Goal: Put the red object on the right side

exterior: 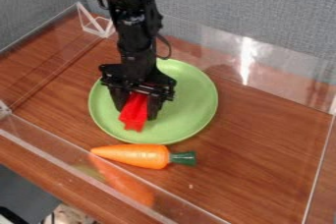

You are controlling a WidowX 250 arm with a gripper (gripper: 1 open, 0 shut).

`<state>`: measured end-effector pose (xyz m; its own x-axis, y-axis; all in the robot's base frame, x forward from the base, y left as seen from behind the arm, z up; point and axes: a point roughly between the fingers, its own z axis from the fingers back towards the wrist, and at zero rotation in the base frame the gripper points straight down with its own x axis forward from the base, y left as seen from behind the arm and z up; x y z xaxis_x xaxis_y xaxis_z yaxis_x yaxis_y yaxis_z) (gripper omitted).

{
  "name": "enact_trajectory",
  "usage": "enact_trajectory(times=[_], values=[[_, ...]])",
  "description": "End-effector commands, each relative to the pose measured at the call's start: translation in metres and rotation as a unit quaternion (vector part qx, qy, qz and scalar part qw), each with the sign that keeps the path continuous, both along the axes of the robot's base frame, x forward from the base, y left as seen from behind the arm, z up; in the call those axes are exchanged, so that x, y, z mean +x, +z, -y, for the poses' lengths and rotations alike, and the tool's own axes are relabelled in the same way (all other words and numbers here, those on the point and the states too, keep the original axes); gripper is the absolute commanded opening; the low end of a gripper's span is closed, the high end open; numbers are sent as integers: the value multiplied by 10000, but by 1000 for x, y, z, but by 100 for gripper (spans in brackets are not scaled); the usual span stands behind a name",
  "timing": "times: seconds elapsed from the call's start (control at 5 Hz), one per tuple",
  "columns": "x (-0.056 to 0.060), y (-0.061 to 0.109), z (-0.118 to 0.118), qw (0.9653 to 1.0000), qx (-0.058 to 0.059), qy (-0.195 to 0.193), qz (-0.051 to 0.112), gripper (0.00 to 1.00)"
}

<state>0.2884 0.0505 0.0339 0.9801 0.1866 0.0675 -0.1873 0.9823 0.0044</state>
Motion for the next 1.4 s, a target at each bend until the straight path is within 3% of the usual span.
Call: enact_trajectory(times=[0.0, 1.2], values=[[8, 10, -1, 9998, 51, -30, 181, 0], [12, 19, -5, 9997, 78, -4, 221, 0]])
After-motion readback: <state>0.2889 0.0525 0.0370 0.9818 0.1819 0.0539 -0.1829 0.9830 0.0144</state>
